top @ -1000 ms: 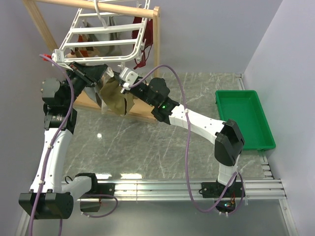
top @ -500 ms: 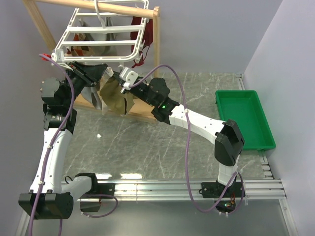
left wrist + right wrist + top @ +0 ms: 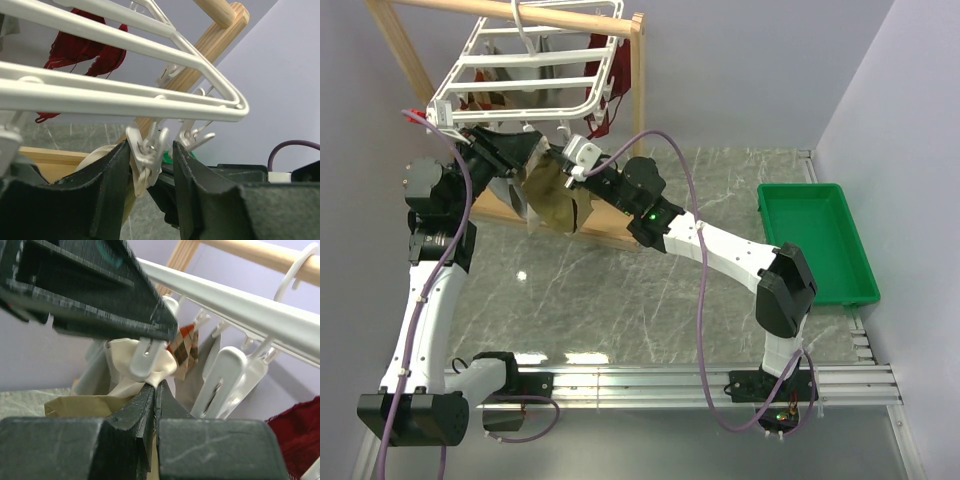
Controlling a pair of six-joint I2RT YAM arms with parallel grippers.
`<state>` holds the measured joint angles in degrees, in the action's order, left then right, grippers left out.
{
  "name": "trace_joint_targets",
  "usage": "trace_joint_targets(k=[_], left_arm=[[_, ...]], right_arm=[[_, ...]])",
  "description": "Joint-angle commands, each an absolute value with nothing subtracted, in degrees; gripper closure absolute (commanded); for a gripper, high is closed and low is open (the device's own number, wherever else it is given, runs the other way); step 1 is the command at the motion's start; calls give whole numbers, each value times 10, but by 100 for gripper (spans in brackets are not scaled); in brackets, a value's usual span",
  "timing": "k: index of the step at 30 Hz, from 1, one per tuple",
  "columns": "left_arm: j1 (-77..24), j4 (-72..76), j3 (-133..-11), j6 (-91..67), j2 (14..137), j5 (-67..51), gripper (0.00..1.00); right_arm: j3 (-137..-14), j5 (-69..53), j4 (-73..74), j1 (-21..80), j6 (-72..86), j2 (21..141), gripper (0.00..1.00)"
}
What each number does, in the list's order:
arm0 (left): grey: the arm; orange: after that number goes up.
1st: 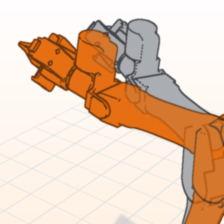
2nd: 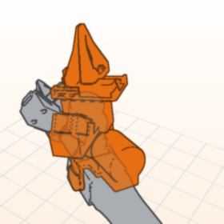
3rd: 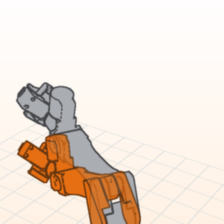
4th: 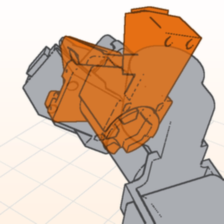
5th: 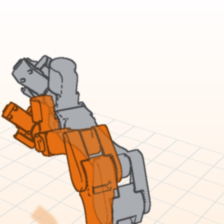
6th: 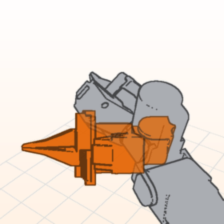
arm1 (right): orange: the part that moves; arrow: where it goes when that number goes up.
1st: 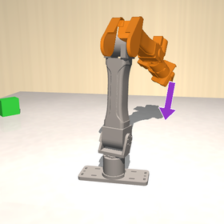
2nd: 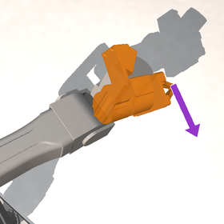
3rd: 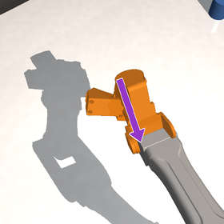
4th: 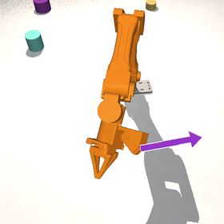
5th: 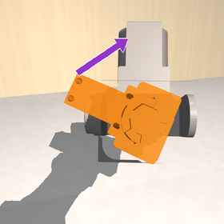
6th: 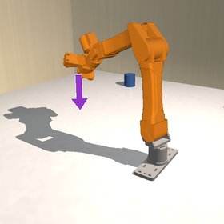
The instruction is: Clip the underwear to the hanger
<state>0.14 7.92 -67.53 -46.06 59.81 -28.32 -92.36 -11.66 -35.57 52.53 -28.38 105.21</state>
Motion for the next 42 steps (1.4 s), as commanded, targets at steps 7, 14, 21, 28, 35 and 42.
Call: trace_joint_targets(k=[7,14,21,28,35,42], left_arm=[[-4,77,-707,-445,586,-293,51],[-4,74,-708,-433,574,-288,37],[-4,16,-715,-415,552,-252,10],[17,-51,-728,-402,529,-226,9],[57,-113,-734,-390,524,-260,10],[152,-159,-716,-361,514,-368,11]], right_arm=[[-965,-123,-383,532,-277,1034,100],[-969,-121,-379,533,-277,1039,100],[-954,-125,-364,541,-272,1029,84],[-893,-170,-317,573,-250,994,67],[-881,-188,-257,586,-203,969,51],[-822,-186,-206,539,-131,913,49]])
